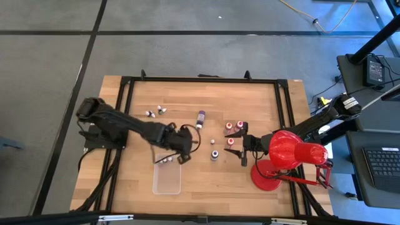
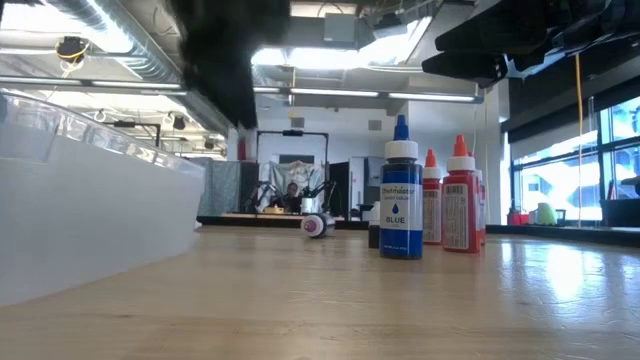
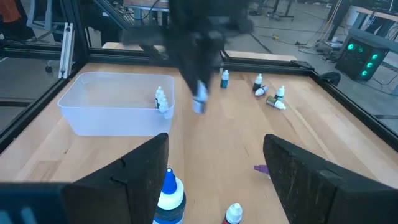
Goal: Pick & Place food coloring
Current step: Put the small red food coloring bottle into the bin
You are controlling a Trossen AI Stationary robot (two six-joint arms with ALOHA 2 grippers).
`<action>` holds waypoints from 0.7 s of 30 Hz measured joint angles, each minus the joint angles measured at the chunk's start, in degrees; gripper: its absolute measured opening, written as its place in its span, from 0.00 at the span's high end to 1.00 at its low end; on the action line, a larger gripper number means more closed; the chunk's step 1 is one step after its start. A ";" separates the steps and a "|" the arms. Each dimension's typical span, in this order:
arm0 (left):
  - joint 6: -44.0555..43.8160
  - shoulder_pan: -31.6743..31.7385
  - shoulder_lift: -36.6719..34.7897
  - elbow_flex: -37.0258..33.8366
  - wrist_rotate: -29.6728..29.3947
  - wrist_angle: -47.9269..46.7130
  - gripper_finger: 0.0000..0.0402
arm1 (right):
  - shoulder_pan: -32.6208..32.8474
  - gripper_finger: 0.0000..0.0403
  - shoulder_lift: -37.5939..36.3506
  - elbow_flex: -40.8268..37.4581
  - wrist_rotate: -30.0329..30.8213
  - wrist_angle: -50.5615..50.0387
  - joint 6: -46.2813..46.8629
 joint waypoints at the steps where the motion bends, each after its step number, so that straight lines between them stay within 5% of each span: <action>1: -0.58 -1.53 -1.09 0.00 0.02 -0.73 0.86 | 0.01 0.34 0.00 0.00 0.00 0.01 0.00; 10: -13.16 -14.46 -3.60 0.00 -3.85 -3.29 0.86 | -0.01 0.34 0.00 0.00 0.00 0.17 0.13; 21: -22.40 -17.19 2.89 0.00 -7.79 -7.97 0.86 | 0.00 0.34 -0.02 0.00 0.00 0.24 0.87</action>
